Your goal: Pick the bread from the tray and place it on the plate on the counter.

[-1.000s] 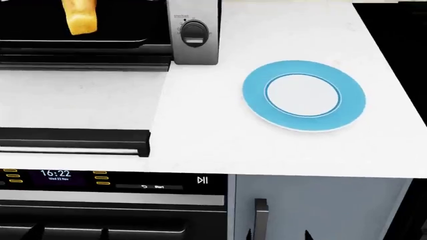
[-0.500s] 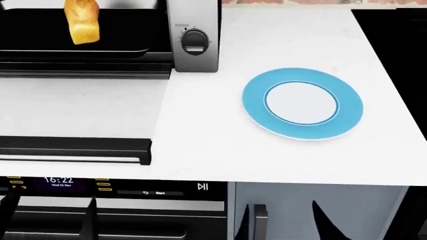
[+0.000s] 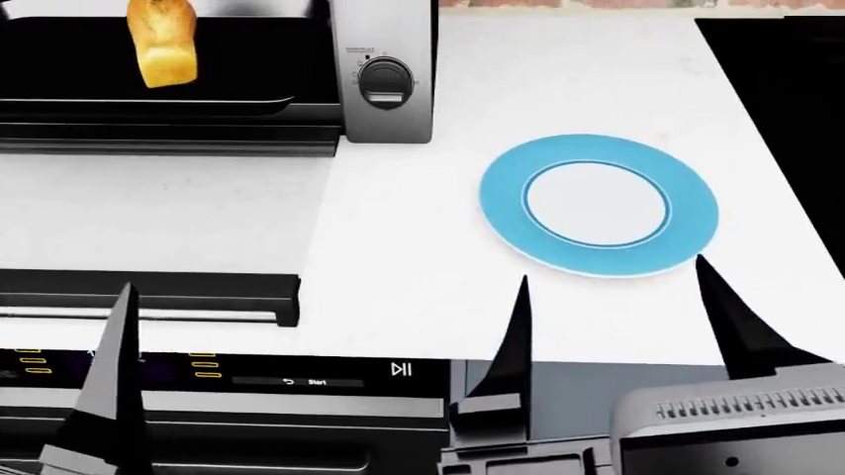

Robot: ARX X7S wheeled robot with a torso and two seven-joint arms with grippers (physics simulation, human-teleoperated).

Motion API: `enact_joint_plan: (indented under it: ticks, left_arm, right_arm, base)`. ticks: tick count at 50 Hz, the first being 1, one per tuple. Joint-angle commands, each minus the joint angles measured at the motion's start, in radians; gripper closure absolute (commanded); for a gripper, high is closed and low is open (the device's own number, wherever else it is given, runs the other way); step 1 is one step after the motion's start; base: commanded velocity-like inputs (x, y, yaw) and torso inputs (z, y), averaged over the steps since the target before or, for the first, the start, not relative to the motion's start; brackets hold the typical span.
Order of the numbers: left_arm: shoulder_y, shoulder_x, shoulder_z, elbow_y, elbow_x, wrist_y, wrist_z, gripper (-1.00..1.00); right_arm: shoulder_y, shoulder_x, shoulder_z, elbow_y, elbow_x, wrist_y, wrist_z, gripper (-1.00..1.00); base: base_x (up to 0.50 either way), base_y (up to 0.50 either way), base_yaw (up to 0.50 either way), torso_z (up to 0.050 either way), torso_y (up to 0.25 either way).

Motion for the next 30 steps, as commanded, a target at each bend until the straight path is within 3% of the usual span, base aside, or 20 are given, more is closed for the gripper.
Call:
enact_joint_plan:
  ticks: [1,6,16,30]
  left_arm:
    - [-0.281,-0.184,0.232,0.036,-0.199,0.059,-0.209,-1.0]
    - [-0.411,-0.204,0.267,0.032,-0.299,0.029,-0.22,-1.0]
    - [-0.51,-0.222,0.258,0.02,-0.396,-0.021,-0.212,-1.0]
    - [-0.579,-0.243,0.263,0.027,-0.431,-0.031,-0.235,-1.0]
  right_arm:
    - [0.164,0.112,-0.041,-0.032,0.225,0.069,0.168,-1.0]
    - [0.282,0.129,-0.038,-0.009,0.326,0.124,0.203,-1.0]
    - [0.364,0.14,-0.052,0.016,0.37,0.164,0.218,-1.0]
    - [0.416,0.139,-0.049,0.011,0.427,0.17,0.261,-1.0]
  base:
    - [0.0,0.0,0.0,0.048,0.059]
    - [0.0,0.0,0.0,0.048,0.061]
    - [0.0,0.0,0.0,0.048,0.061]
    - [0.0,0.5,0.0,0.048,0.061]
